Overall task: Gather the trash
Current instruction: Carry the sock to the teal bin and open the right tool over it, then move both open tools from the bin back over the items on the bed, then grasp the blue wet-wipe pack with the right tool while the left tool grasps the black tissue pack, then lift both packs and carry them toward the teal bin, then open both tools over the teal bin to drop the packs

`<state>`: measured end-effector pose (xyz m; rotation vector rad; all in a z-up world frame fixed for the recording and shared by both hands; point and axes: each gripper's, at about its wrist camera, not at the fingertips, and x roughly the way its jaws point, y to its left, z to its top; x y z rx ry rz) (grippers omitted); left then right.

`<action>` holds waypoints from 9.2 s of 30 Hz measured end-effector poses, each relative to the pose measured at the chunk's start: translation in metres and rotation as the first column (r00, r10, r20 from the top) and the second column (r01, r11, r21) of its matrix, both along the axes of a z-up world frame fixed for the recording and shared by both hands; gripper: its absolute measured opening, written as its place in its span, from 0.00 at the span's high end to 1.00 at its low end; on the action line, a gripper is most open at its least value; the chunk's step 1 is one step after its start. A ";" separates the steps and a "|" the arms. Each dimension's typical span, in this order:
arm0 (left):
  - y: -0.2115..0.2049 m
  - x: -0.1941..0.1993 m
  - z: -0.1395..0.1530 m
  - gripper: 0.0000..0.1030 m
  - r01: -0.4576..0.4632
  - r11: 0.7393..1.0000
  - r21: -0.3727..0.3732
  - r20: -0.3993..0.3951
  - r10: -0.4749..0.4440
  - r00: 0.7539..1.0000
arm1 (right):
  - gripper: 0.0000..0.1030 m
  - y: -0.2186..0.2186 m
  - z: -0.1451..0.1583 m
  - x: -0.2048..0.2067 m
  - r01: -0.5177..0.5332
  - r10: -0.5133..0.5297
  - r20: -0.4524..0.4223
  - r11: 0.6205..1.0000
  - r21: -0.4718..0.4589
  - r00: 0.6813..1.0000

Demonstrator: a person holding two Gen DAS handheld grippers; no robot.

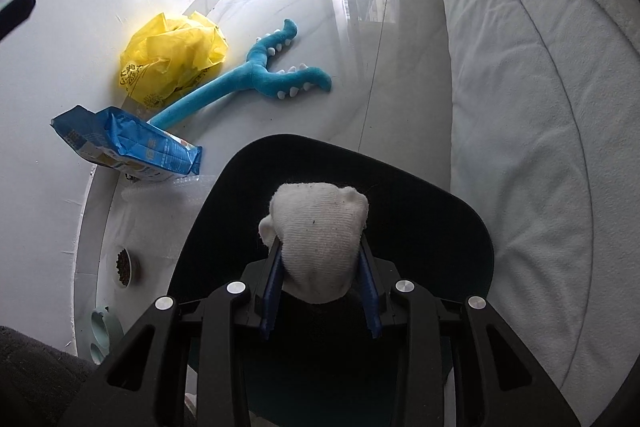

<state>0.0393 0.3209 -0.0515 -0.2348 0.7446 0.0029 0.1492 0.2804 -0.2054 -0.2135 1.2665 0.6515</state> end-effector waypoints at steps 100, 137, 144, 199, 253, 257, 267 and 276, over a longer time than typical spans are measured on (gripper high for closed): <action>-0.308 0.063 0.031 0.05 0.229 0.959 0.169 0.108 -0.249 0.962 | 0.03 -0.388 0.116 -0.020 0.622 -0.652 0.301 0.757 0.200 0.696; -0.390 0.084 -0.025 0.05 0.319 0.945 0.072 -0.094 -0.312 0.946 | 0.31 -0.454 0.122 -0.036 0.525 -0.574 0.287 0.818 0.235 0.767; -0.401 0.090 -0.036 0.17 0.319 0.940 0.120 -0.135 -0.303 0.943 | 0.31 -0.488 0.126 -0.039 0.554 -0.616 0.283 0.787 0.272 0.735; -0.218 0.031 -0.022 0.25 0.370 0.929 0.030 -0.080 -0.367 0.927 | 0.31 -0.278 0.190 -0.001 0.270 -0.410 0.372 0.888 0.373 0.833; -0.003 -0.010 -0.057 0.14 0.080 0.992 -0.095 -0.197 -0.097 0.975 | 0.30 -0.034 0.054 0.003 0.064 -0.075 0.082 0.989 0.132 0.994; 0.005 -0.013 -0.039 0.15 0.059 0.996 -0.074 -0.122 -0.067 0.990 | 0.30 -0.024 0.036 0.001 0.057 -0.062 0.056 0.994 0.095 0.996; 0.011 -0.015 -0.006 0.24 0.033 0.997 -0.067 -0.002 -0.033 0.999 | 0.27 -0.011 0.005 -0.002 0.031 -0.030 0.031 0.999 -0.031 0.999; -0.003 -0.015 0.024 0.29 0.030 0.999 -0.033 0.090 -0.027 0.996 | 0.13 -0.011 0.014 -0.007 0.017 -0.016 0.027 0.999 -0.044 1.000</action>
